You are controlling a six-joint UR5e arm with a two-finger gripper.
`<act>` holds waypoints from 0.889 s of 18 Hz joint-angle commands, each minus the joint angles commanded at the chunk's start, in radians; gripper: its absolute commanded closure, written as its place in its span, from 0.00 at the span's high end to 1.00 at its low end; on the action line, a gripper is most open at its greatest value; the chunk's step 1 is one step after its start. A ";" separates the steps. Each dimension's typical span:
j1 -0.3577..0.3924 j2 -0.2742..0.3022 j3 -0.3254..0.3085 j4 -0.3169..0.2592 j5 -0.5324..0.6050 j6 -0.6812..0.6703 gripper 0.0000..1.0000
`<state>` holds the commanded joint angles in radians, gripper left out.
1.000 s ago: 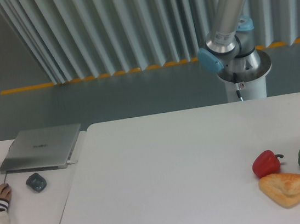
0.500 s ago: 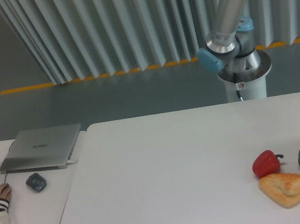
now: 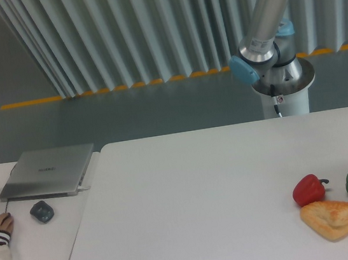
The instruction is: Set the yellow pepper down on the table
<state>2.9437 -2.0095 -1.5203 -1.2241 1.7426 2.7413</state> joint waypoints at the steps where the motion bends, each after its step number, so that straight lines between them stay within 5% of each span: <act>1: 0.000 0.000 0.003 -0.002 0.000 -0.006 0.40; 3: 0.000 0.003 0.014 -0.009 -0.003 -0.029 0.40; 9: -0.002 0.008 0.107 -0.155 -0.015 -0.075 0.40; 12: -0.009 0.038 0.140 -0.273 -0.144 -0.219 0.40; 16: -0.057 0.084 0.140 -0.307 -0.179 -0.398 0.36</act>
<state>2.8872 -1.9253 -1.3806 -1.5308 1.5631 2.3431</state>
